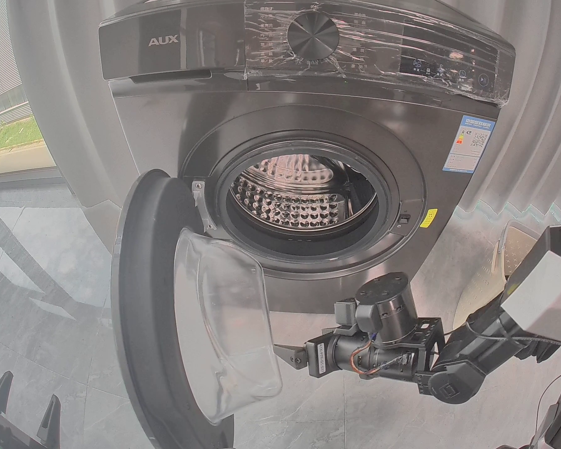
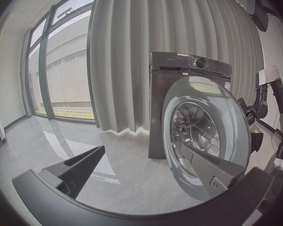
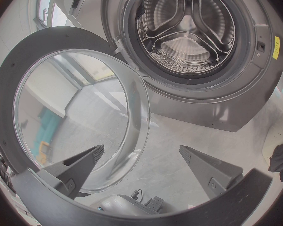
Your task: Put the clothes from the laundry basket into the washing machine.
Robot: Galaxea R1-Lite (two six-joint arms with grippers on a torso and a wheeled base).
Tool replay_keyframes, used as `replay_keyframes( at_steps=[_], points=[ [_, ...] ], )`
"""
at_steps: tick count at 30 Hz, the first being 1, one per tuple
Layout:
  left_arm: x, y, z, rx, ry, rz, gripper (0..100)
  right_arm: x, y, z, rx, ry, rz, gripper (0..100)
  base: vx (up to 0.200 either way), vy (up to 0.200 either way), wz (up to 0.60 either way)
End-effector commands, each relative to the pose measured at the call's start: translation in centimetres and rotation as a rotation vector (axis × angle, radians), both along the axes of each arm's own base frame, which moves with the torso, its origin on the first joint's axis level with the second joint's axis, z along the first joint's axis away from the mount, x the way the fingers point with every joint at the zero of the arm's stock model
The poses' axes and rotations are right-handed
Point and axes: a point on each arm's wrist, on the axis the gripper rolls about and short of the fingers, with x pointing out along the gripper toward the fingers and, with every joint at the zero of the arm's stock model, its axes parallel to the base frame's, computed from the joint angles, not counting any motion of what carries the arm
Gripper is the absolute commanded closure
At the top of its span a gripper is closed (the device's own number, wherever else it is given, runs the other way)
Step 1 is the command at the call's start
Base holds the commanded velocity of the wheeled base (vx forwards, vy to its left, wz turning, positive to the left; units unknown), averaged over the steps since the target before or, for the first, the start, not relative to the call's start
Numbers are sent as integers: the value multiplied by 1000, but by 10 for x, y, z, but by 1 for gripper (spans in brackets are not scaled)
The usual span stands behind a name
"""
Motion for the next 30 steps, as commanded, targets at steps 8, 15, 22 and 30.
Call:
replay_keyframes(
  at_steps=[8,15,22,30],
  points=[
    [0,0,-5,0,4,1,0,0,4,-8,1,4,6,0,-75,0,0],
    [0,0,-5,0,4,1,0,0,9,-9,6,-2,18,0,0,0,0],
    [0,0,-5,0,4,1,0,3,13,-12,10,0,16,0,0,0,0],
    [0,0,-5,0,5,1,0,11,20,-7,38,-19,10,0,-75,0,0]
  ],
)
